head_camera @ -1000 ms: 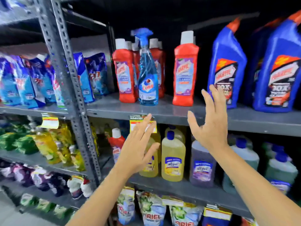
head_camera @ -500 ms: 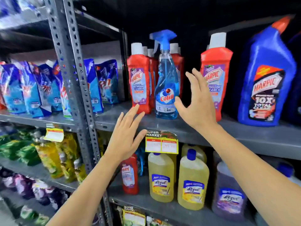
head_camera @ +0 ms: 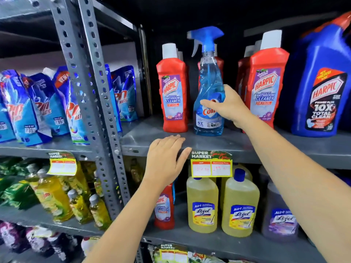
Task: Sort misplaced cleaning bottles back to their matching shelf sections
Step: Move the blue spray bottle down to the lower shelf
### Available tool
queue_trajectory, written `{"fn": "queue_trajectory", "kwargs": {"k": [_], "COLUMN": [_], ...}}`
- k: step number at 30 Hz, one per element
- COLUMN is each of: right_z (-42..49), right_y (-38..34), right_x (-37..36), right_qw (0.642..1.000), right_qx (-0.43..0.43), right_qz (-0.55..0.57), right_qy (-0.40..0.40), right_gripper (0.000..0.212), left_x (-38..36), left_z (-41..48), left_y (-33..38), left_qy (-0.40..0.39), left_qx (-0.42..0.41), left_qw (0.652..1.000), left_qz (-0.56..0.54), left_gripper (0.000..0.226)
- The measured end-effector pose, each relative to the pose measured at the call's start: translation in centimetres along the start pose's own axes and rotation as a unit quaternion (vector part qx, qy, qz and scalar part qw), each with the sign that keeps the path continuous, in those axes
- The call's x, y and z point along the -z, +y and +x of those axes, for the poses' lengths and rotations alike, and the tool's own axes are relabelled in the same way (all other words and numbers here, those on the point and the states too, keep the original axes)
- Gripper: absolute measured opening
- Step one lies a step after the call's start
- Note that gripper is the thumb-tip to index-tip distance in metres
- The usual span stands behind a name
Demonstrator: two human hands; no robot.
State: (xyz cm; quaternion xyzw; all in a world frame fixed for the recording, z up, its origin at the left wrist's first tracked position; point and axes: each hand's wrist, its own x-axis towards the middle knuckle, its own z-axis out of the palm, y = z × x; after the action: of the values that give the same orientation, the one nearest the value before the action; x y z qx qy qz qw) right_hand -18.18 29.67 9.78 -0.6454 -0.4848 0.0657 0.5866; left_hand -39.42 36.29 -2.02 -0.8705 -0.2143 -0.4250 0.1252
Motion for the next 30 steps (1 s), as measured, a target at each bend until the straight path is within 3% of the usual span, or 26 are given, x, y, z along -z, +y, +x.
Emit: {"fn": "queue_trajectory", "kwargs": {"k": [5,12,16,21,24,30], "right_z": [-1.2,-7.2,-11.9,-19.3,-23.4,-29.0], "right_y": [-0.8,-2.3,-4.2,-5.2,-2.3,10.1], "right_x": [-0.3,-2.3,-2.8,-1.8,-1.7,-4.2], "right_qw": [0.999,0.974,0.967,0.972,0.984,0.993], "right_qx": [0.014,0.120,0.161,0.149,0.105,-0.066], "right_qz": [-0.021,-0.139,-0.099,-0.006,0.023,0.026], "right_qy": [0.022,0.131,0.171,0.183,0.146,0.095], "right_gripper": [0.053,0.060,0.051,0.051,0.055,0.058], "left_x": [-0.3,-0.3,-0.1,-1.4,-4.1,-9.9], "left_z": [-0.1,-0.4,-2.2,-9.2,-15.2,-26.2], "left_y": [-0.3,-0.6,-1.2,-1.4,-2.2,-5.5], "left_qy": [-0.005,0.002,0.004,0.004,-0.065,-0.274], "left_qx": [0.001,-0.012,-0.047,-0.050,-0.041,-0.002], "left_qw": [1.000,1.000,0.996,0.990,0.986,0.955], "left_qz": [-0.001,-0.028,-0.073,-0.131,-0.146,-0.111], "left_gripper": [0.051,0.048,0.050,0.052,0.049,0.058]}}
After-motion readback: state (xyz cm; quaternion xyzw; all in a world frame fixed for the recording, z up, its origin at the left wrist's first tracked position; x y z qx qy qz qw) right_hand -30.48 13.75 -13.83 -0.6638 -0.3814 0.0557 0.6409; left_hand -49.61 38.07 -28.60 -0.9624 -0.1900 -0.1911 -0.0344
